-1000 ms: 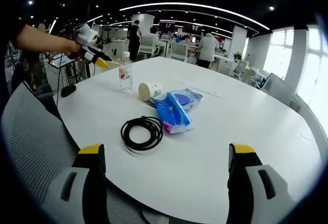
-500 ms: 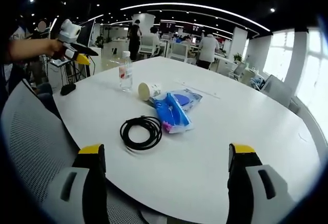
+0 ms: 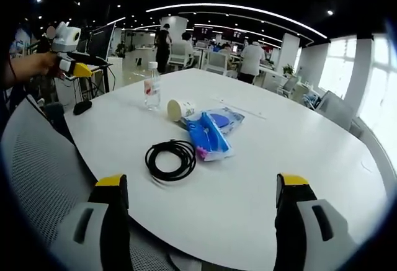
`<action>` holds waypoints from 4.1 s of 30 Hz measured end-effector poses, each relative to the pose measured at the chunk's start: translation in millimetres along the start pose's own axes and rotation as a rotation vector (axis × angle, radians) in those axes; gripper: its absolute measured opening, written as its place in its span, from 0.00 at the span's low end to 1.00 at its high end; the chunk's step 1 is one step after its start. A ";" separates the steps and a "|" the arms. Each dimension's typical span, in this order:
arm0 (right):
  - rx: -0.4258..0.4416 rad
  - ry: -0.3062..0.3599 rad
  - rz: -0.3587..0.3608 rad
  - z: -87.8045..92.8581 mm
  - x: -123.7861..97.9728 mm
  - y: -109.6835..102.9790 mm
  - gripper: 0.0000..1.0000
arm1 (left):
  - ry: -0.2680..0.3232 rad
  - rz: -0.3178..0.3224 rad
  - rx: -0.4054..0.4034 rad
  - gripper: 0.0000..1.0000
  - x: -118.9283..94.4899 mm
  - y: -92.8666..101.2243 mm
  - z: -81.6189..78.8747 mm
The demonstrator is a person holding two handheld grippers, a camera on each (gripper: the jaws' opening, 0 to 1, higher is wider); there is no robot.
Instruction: Arrange the tabletop items into an orderly group along one side of the table until the central work area is clear of visible clutter.
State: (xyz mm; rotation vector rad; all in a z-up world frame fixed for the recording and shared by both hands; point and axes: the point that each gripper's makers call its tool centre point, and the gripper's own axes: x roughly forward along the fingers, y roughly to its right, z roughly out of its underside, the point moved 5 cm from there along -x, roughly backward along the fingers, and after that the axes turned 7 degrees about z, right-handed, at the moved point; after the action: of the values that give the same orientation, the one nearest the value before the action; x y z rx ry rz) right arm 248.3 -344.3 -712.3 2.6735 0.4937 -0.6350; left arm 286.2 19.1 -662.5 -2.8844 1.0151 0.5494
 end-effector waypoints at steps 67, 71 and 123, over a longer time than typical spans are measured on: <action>-0.092 0.073 -0.031 -32.7 14.6 17.5 0.99 | -0.028 0.040 0.098 1.00 0.8 66.8 40.8; -0.128 0.091 -0.033 -42.5 27.1 19.1 0.97 | -0.035 0.038 0.114 0.99 1.1 66.9 41.4; -0.435 0.281 -0.157 -116.6 197.2 -42.3 0.49 | -0.016 -0.004 0.062 0.98 -3.0 53.3 47.3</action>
State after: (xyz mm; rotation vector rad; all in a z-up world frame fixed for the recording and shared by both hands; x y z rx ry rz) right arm 438.8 -210.3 -720.4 2.3260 0.8202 -0.1595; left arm 236.4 -13.9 -701.4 -2.8226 1.0058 0.5307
